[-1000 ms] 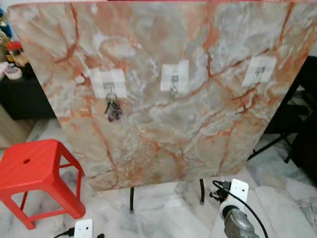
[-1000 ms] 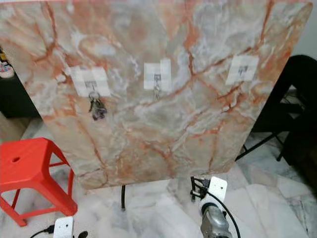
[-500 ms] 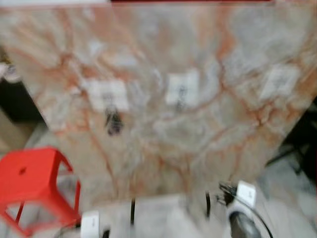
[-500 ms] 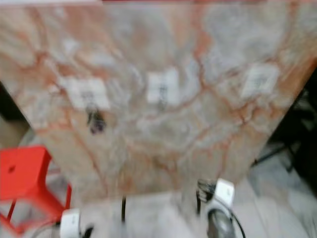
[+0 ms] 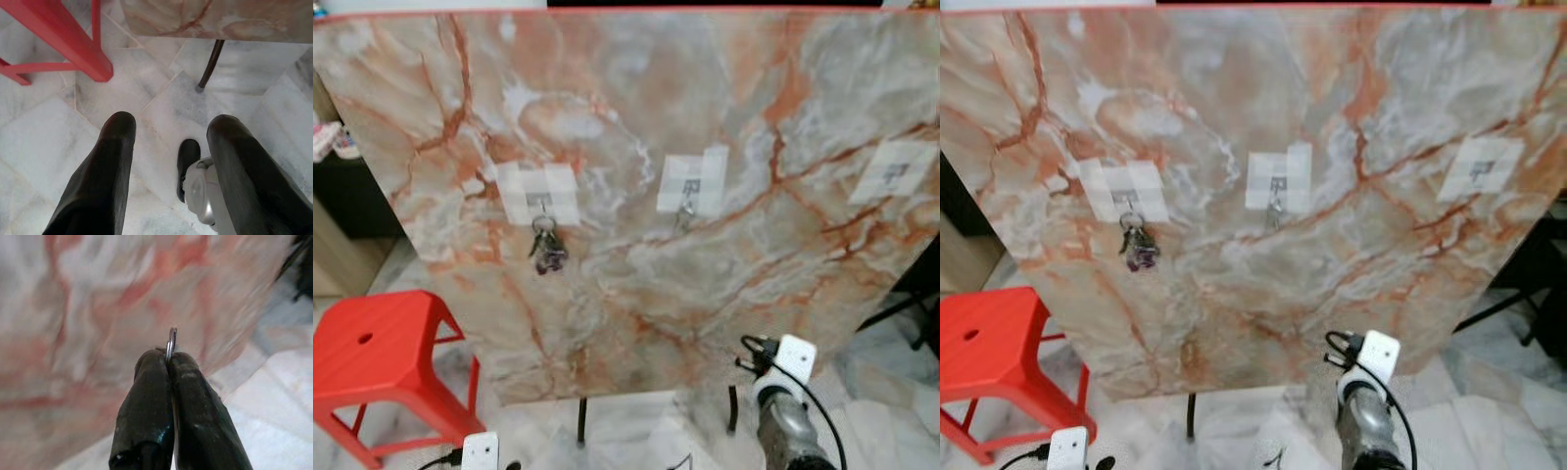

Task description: Hang keys on a hook

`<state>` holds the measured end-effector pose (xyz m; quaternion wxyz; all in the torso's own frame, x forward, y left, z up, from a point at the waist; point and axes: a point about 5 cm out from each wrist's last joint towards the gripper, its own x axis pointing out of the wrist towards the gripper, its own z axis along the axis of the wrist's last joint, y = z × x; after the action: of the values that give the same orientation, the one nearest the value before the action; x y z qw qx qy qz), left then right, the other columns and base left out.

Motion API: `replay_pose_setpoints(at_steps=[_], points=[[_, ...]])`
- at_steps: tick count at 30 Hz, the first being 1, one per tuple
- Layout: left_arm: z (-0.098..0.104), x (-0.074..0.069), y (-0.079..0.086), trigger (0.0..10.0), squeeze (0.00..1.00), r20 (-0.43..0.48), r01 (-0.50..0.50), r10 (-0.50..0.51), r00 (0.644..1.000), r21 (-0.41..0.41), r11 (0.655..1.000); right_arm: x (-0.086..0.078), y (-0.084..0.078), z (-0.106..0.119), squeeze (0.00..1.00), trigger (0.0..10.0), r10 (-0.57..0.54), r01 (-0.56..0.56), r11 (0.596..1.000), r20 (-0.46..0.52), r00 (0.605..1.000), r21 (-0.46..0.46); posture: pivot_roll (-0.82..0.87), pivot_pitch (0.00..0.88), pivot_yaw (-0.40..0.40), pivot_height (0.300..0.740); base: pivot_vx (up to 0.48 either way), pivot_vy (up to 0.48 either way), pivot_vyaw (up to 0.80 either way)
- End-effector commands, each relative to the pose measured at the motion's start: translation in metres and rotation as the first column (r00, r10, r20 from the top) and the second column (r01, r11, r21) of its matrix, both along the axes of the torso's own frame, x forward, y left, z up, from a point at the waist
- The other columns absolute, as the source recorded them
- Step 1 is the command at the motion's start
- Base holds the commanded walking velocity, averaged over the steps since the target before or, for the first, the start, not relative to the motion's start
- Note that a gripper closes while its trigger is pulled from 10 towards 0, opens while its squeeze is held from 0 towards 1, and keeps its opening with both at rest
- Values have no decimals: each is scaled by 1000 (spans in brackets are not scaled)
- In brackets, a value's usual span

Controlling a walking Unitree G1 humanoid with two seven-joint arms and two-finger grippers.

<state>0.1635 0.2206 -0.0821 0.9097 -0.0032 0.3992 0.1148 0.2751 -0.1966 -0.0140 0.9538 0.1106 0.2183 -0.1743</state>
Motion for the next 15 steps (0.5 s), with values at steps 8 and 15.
replay_pose_setpoints(at_steps=[8,15], points=[[-4,-7,0,10000,0,-42,17,-17,999,1,1000,23,-16,33,0,10000,-38,59,988,143,989,-143,52,0,-36,740,0,-165,0],[-4,-7,0,10000,0,-47,16,-16,999,2,1000,26,-5,32,0,10000,0,17,992,138,990,-126,56,0,-36,740,0,-340,0]])
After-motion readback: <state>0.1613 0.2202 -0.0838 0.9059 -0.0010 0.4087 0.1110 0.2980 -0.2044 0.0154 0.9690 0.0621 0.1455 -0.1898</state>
